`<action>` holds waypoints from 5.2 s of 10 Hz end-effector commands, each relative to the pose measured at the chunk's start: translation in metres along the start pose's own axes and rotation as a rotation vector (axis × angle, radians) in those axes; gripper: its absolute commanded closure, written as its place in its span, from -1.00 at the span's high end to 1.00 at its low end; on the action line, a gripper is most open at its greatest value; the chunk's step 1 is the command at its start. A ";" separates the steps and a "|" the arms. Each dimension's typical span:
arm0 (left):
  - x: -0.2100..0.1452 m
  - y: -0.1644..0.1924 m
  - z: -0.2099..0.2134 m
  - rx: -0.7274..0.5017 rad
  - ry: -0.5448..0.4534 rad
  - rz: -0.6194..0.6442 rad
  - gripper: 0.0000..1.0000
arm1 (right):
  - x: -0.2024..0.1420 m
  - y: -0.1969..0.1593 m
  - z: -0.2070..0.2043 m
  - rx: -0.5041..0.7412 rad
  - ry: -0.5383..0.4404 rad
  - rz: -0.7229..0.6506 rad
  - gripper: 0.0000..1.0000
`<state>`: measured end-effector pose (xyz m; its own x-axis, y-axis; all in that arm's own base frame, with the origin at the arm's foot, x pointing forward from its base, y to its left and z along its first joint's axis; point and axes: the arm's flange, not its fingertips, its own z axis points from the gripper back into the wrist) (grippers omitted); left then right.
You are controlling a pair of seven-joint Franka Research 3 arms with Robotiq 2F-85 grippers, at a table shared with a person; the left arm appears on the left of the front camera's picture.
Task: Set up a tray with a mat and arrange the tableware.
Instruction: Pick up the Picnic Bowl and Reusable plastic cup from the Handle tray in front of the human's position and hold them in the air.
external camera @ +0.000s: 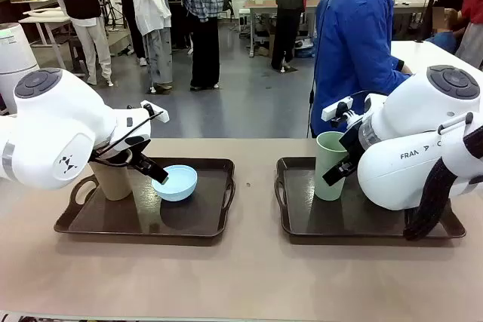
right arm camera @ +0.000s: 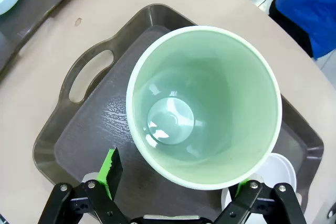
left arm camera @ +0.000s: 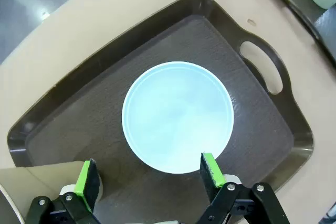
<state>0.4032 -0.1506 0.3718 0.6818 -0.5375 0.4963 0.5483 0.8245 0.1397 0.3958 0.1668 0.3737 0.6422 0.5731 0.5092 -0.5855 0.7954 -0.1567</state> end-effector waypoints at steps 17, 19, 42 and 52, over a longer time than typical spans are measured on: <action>-0.024 -0.027 0.049 0.001 0.053 -0.031 1.00 | -0.026 0.016 0.052 0.021 0.115 -0.142 1.00; -0.036 -0.041 0.098 -0.038 0.099 0.008 1.00 | -0.049 0.035 0.101 -0.016 0.201 -0.274 1.00; -0.153 0.202 0.151 -0.810 0.045 0.819 1.00 | -0.242 -0.140 0.153 0.847 -0.182 -0.926 1.00; -0.150 0.188 0.162 -0.635 0.076 0.755 1.00 | -0.217 -0.135 0.155 0.654 -0.200 -0.975 1.00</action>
<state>0.3324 0.1176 0.4652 0.9786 0.0507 0.1992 0.1097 0.6909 -0.7146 0.2928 -0.1406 0.4443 0.9103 -0.2787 0.3061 -0.1065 0.5569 0.8238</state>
